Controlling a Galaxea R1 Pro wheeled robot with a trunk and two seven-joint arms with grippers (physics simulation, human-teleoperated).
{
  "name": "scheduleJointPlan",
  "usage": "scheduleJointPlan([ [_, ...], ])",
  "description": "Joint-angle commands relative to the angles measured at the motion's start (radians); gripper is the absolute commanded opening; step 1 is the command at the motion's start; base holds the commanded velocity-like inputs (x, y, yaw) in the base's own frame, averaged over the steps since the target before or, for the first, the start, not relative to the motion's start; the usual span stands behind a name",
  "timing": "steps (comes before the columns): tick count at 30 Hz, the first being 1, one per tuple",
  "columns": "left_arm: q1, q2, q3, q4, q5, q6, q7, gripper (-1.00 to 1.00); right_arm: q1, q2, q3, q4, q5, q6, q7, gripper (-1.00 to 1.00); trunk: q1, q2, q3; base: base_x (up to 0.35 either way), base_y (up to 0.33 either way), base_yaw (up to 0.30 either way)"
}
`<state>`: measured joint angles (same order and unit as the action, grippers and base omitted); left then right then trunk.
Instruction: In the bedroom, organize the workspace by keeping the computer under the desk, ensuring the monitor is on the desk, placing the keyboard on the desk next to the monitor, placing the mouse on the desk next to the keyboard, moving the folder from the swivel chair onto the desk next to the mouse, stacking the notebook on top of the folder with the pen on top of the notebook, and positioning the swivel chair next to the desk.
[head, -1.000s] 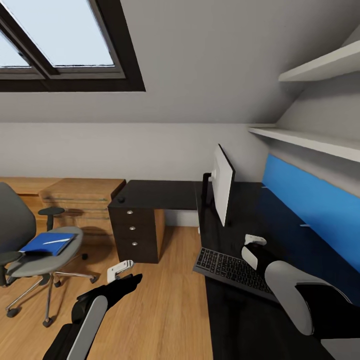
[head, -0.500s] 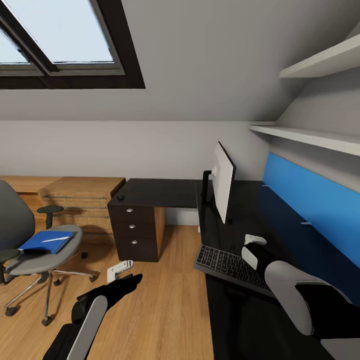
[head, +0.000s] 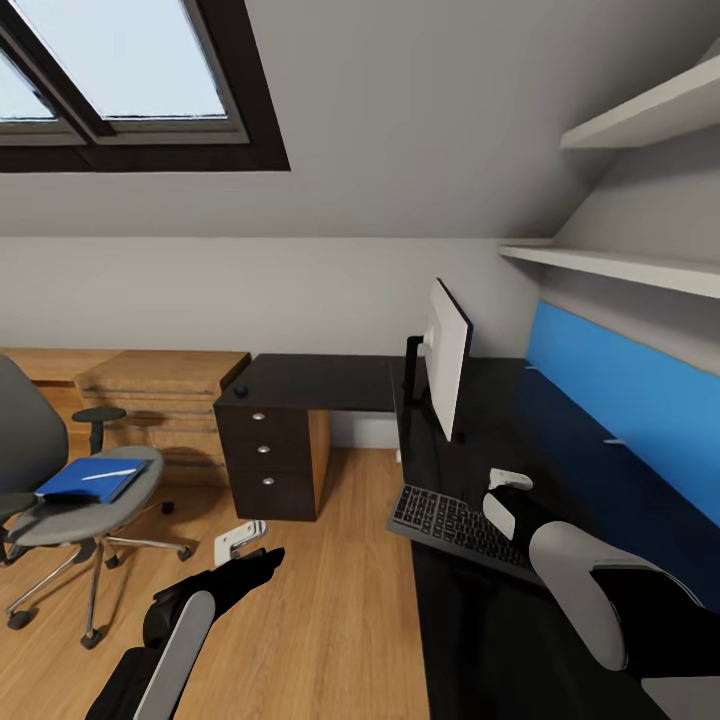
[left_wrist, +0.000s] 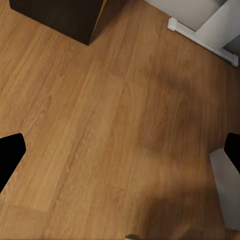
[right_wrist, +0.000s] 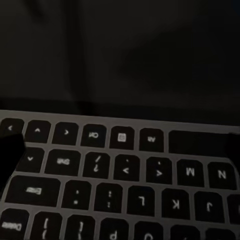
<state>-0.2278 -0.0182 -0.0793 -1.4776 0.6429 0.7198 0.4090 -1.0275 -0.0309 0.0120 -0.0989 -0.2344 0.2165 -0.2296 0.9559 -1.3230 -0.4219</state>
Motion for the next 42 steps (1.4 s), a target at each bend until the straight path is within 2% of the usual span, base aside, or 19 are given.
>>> scheduleJointPlan([
  [1, -0.001, 0.000, 0.000, -0.001, 0.011, 0.002, 0.010, 1.00, 0.000, 0.000, 0.002, -0.002, -0.005, 0.006, -0.004, 1.00, 0.004, -0.008, -0.004, 0.000, 0.000, 0.000],
  [35, -0.001, 0.001, 0.001, -0.001, 0.011, 0.002, 0.010, 1.00, 0.000, 0.000, 0.002, -0.002, -0.003, 0.006, -0.002, 1.00, 0.134, -0.246, -0.111, 0.000, 0.000, 0.000],
  [40, -0.001, 0.001, 0.002, -0.001, 0.011, 0.002, 0.010, 1.00, 0.000, 0.000, 0.002, -0.002, -0.003, 0.006, -0.002, 1.00, 0.134, -0.246, -0.111, 0.000, 0.000, 0.000],
  [42, -0.001, 0.001, 0.004, -0.001, 0.011, 0.002, 0.010, 1.00, 0.000, 0.000, 0.002, -0.002, -0.003, 0.006, -0.002, 1.00, 0.142, -0.260, -0.117, 0.000, 0.000, 0.000],
])
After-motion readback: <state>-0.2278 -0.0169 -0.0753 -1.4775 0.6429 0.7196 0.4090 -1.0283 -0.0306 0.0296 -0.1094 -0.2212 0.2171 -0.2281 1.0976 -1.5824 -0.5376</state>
